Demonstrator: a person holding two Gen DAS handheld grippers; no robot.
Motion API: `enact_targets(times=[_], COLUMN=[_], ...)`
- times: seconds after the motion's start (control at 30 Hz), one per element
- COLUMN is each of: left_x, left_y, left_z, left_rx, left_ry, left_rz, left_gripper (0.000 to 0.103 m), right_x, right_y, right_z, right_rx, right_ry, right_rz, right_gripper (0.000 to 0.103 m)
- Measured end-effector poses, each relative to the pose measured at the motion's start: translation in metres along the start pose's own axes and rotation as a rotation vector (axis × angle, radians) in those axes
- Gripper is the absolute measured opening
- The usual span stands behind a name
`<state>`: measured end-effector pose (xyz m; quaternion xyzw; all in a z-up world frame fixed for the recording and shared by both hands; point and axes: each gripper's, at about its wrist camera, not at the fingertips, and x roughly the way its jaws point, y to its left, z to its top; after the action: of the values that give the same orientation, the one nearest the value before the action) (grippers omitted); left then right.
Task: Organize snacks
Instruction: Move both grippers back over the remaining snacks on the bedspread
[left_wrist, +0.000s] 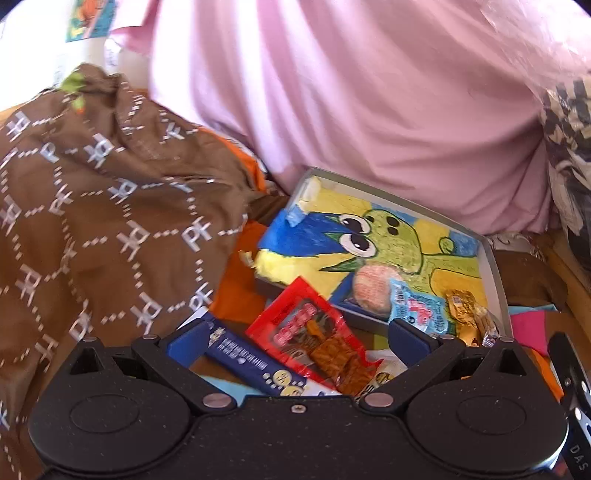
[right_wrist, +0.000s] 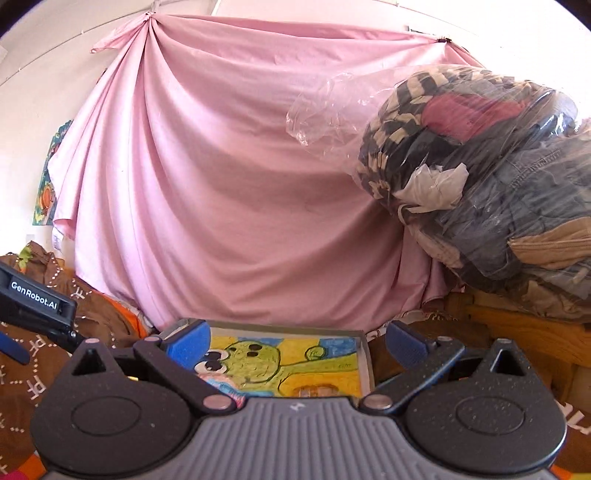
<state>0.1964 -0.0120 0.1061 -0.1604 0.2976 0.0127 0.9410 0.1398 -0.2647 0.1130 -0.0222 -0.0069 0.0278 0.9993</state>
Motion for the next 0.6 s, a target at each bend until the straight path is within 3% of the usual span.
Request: enact_targets(times=[0.33, 0.6], left_x=[-0.033, -0.043], left_y=[0.023, 0.039], left_z=[-0.046, -0.092], left_rx=[0.045, 0.098], left_ry=[-0.062, 0.013], left_rz=[0.059, 0.089], left_gripper=[0.102, 0.102], right_x=[-0.03, -0.04], right_y=[0.009, 0.032], right_z=[-0.016, -0.041], right_rx=[-0.042, -0.075], right_ry=[0.127, 0.432], right_rz=[0.054, 0.13], right_gripper=[0.103, 0.103])
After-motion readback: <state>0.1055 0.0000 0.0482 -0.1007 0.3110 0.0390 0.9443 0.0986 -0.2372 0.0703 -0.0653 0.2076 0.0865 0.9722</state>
